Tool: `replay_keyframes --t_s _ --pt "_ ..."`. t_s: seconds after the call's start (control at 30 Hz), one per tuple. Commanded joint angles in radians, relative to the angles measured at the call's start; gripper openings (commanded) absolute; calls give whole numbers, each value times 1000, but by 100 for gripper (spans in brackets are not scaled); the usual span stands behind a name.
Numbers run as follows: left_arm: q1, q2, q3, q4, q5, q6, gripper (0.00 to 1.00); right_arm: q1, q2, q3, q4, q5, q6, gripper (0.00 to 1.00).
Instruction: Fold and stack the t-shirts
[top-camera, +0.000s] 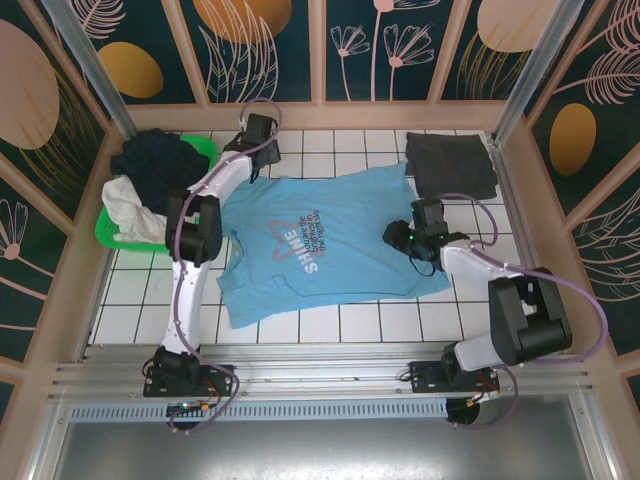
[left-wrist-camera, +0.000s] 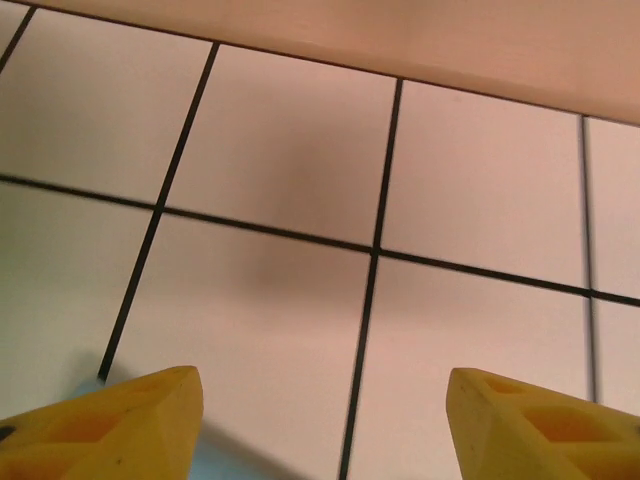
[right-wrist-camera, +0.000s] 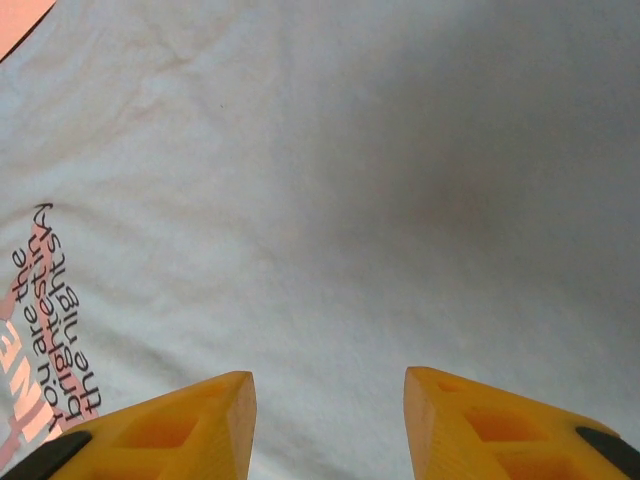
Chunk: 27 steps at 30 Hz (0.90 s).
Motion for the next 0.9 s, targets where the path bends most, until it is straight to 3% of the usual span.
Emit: replay_keyframes --t_s 0.0,0.1,0.23,0.43,0.6,0.67,0.77,0.87 --pt "11 103 108 -213 -70 -8 75 -32 40 46 -5 -43 -71 44" --pt "11 102 80 -190 -67 -38 78 -61 51 60 -8 -68 -95 44" --pt "11 101 30 -185 -71 -65 74 -93 67 76 -14 -103 -125 44" --pt "12 68 -49 -162 -34 -83 45 -103 95 95 -28 -130 -145 44" --pt "11 11 -77 -137 33 -66 11 -103 79 87 -28 -123 -144 44" --pt "11 -15 -52 -128 62 -45 1 -103 63 86 -36 -104 -143 44" --pt "11 -71 -17 -119 96 -21 0 -103 34 85 -50 -74 -138 44" --pt "11 -183 -90 -50 88 -7 0 -102 11 96 -63 -55 -131 44"
